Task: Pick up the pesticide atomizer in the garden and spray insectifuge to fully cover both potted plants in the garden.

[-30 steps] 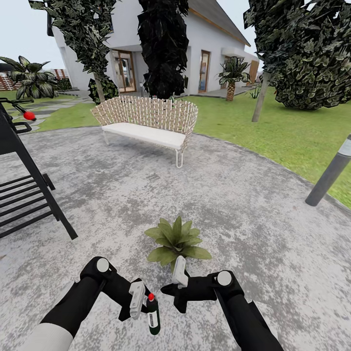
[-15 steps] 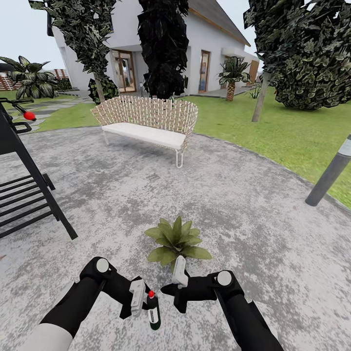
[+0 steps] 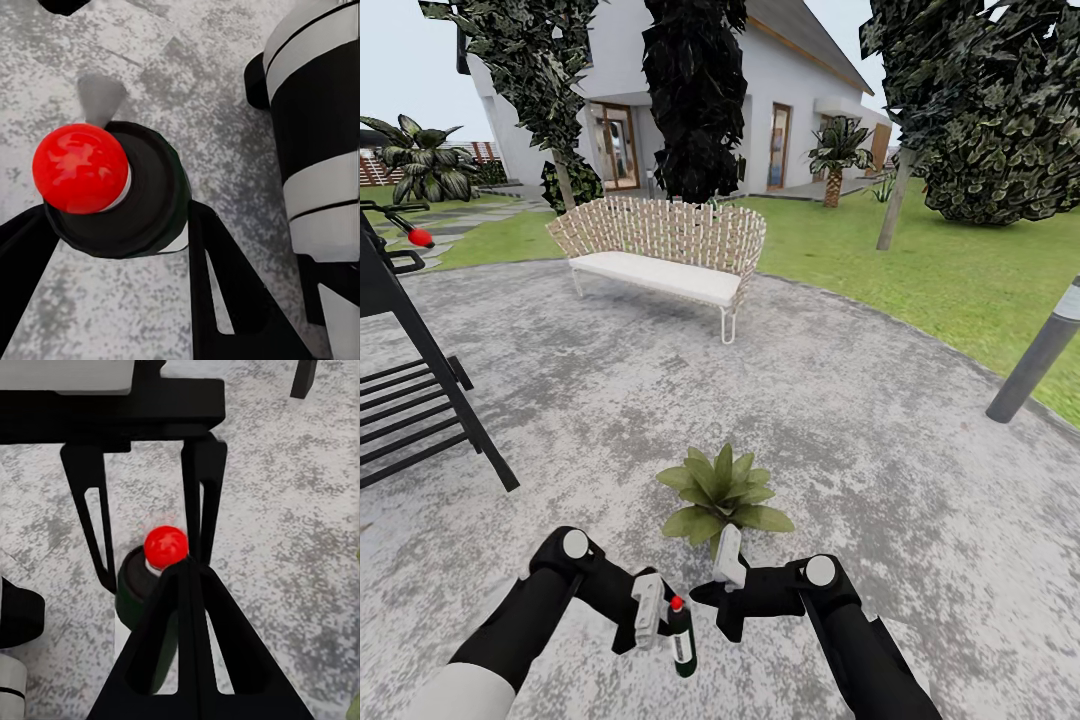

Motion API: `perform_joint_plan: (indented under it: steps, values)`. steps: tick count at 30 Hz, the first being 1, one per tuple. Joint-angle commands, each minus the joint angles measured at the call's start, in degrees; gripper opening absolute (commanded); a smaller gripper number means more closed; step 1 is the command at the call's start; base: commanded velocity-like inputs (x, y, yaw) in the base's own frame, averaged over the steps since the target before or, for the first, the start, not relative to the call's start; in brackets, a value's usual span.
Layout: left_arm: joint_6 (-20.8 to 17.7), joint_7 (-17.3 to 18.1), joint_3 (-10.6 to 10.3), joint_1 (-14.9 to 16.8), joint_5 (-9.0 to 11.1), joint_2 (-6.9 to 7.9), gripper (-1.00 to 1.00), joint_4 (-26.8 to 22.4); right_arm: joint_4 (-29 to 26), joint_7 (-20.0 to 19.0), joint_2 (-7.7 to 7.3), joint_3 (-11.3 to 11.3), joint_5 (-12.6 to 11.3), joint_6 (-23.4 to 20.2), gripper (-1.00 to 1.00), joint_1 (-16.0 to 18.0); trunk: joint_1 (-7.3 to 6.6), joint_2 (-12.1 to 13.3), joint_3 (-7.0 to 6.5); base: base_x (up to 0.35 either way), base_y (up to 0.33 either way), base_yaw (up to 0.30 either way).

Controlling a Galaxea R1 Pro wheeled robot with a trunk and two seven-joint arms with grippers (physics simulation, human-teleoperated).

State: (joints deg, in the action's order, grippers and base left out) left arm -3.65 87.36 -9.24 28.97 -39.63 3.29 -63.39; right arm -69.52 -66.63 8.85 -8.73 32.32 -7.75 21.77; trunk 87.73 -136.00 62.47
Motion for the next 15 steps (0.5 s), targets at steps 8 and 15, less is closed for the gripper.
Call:
perform_joint_plan:
  steps: [8, 15]
  values:
    - [-0.39, 0.28, -0.05, 0.03, -0.16, -0.61, -1.00, -0.07, -0.09, -0.26, -0.01, 0.10, 0.11, -0.60, -1.00, 0.02, -0.01, -0.02, 0.05, 0.000, 0.000, 0.000]
    - [-0.39, 0.25, 0.00, 0.11, -0.18, -0.58, -1.00, -0.07, -0.09, -0.26, -0.03, 0.12, 0.11, -0.60, -1.00, 0.02, -0.01, -0.02, 0.05, 0.000, 0.000, 0.000]
